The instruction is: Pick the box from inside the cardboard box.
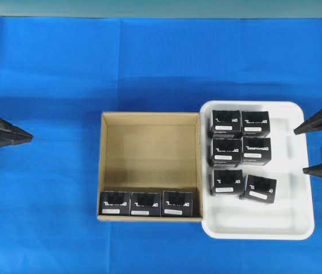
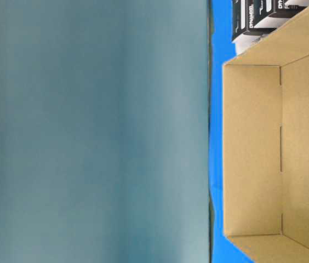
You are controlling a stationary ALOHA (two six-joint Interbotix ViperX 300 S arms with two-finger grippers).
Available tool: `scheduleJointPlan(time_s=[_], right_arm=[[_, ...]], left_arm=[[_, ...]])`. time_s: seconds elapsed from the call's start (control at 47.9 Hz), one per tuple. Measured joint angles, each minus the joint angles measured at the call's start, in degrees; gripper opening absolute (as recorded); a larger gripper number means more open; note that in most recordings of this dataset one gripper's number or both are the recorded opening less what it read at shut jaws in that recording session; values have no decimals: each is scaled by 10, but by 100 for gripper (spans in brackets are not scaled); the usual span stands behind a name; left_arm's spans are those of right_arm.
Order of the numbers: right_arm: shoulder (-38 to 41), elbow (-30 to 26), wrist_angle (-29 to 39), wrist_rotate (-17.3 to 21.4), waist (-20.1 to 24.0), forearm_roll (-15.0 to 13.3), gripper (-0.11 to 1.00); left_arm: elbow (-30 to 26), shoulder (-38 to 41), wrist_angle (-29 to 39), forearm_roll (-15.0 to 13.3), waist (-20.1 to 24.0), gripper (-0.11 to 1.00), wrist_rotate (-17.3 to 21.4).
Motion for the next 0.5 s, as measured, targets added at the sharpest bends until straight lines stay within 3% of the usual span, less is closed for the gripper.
scheduleJointPlan(time_s=[0.501], right_arm=[[-24, 7, 16, 0, 0, 0, 96]], left_arm=[[0, 0, -12, 0, -1, -6, -1]])
